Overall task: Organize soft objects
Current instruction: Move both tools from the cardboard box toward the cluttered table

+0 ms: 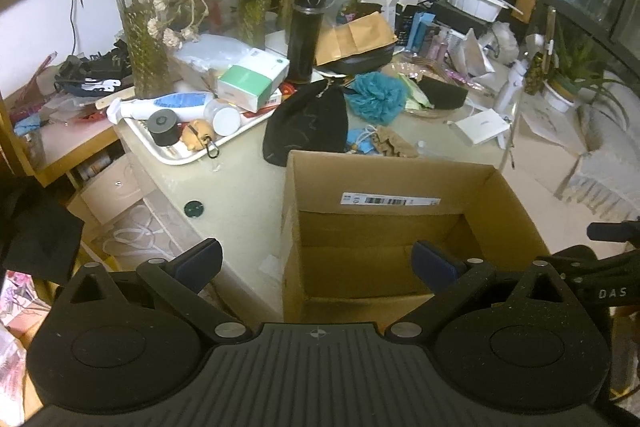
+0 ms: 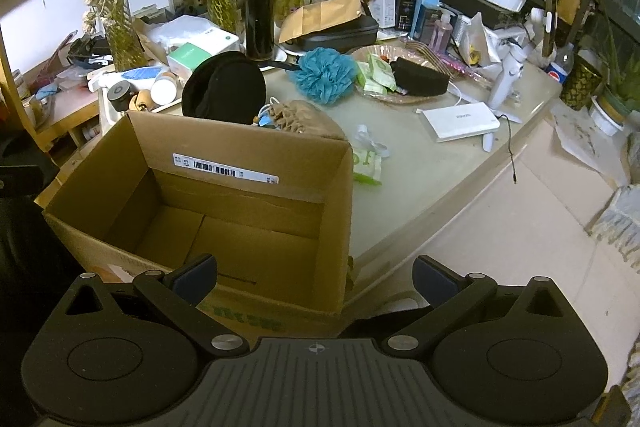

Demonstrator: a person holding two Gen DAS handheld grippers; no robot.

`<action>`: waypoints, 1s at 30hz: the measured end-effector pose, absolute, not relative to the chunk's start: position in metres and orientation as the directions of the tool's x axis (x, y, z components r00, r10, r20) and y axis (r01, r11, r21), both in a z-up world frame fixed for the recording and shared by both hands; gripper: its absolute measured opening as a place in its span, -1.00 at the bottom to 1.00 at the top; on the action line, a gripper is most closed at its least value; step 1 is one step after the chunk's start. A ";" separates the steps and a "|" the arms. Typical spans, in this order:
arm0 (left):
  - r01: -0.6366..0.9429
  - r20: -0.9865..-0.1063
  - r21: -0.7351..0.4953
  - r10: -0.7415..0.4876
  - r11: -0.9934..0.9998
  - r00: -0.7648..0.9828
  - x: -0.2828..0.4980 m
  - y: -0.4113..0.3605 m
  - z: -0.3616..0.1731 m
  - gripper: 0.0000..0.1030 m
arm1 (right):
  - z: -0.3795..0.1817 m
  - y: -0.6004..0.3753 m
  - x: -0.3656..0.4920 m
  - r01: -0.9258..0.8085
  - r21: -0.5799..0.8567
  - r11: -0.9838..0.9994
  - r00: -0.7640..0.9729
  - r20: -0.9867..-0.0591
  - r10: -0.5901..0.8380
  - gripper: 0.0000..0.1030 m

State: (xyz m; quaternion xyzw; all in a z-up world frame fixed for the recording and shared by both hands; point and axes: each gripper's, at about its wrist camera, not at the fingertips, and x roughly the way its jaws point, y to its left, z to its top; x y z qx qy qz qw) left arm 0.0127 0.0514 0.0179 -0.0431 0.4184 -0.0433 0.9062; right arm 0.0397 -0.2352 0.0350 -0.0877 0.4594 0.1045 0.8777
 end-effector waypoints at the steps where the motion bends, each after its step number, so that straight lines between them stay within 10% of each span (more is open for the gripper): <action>1: 0.045 -0.752 -0.121 -0.121 0.992 0.648 0.013 0.051 0.018 1.00 | 0.036 -0.236 0.039 -0.266 -0.062 0.962 0.561 -0.821 0.102 1.00; 30: 0.146 -0.665 -0.066 -0.153 0.987 0.731 0.051 0.042 0.031 1.00 | 0.056 -0.279 0.101 -0.354 0.113 0.928 0.593 -0.741 0.316 1.00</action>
